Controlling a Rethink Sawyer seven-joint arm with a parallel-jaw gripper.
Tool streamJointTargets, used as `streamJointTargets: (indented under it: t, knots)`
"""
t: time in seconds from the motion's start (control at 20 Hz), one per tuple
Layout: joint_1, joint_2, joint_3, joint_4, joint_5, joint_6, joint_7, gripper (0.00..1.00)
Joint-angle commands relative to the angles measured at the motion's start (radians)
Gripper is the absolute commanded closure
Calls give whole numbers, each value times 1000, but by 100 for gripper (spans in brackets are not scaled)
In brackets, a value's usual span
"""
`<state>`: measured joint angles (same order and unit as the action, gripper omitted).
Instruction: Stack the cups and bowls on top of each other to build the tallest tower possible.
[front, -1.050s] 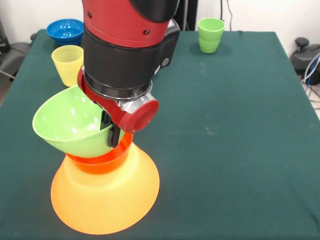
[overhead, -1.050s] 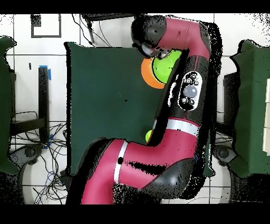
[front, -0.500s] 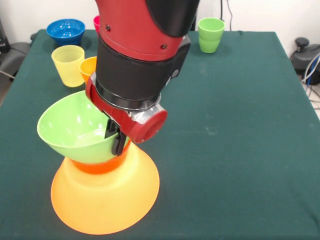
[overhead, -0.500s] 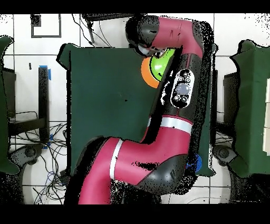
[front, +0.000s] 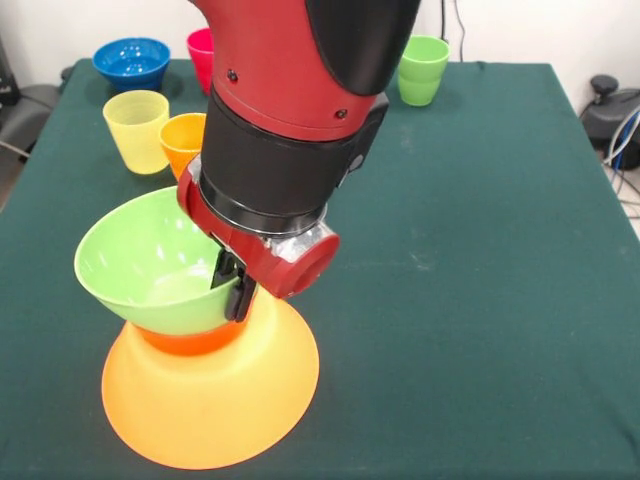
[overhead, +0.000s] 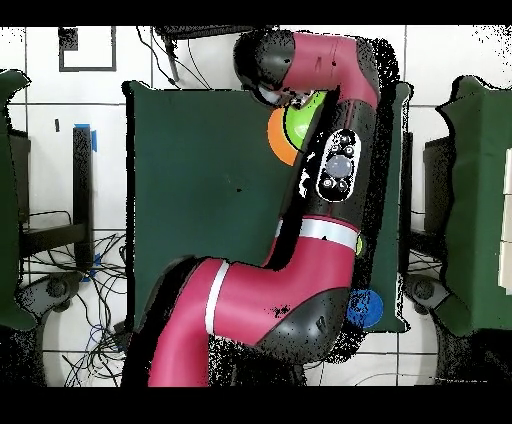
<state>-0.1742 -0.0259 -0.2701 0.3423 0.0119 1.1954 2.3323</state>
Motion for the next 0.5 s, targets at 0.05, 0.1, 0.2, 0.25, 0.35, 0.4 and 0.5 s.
streamJointTargets:
  t: [0.05,0.1,0.2,0.25,0.35,0.4,0.5]
  knots:
    - [20,18,9,-28,-16,136,-70,0]
    - [20,23,5,-37,-15,150,-71,0]
    - [20,33,-4,-56,-12,179,-74,0]
    - [21,37,-11,-60,-9,189,-73,0]
    - [21,45,-22,-74,-2,219,-72,0]
    - [20,49,-24,-80,4,232,-76,0]
    - [17,60,-30,-98,14,264,-83,0]
